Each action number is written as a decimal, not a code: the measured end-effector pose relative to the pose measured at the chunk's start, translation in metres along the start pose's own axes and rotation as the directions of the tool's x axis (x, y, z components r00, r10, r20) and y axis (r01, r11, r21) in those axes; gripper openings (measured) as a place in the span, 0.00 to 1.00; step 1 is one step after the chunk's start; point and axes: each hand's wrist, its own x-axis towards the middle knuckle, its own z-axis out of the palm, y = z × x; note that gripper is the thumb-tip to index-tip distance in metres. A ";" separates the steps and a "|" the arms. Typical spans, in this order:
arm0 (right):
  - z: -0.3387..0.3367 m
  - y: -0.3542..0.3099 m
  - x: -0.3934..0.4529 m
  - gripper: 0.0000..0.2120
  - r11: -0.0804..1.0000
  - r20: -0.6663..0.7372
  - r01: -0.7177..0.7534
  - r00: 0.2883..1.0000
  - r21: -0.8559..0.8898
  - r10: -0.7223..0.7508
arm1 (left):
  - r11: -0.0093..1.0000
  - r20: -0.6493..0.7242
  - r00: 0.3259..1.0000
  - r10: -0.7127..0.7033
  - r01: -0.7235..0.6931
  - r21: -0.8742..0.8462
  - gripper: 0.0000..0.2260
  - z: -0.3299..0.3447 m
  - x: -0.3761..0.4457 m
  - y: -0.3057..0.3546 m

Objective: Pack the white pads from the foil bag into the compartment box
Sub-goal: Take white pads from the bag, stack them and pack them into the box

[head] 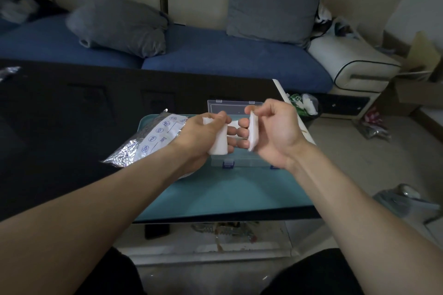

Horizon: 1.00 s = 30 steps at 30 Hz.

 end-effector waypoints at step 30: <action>-0.037 0.008 0.012 0.04 0.677 -0.012 0.182 0.962 -0.713 -0.271 | 0.978 0.221 0.954 -0.201 0.206 -0.001 0.18 -0.005 -0.002 0.006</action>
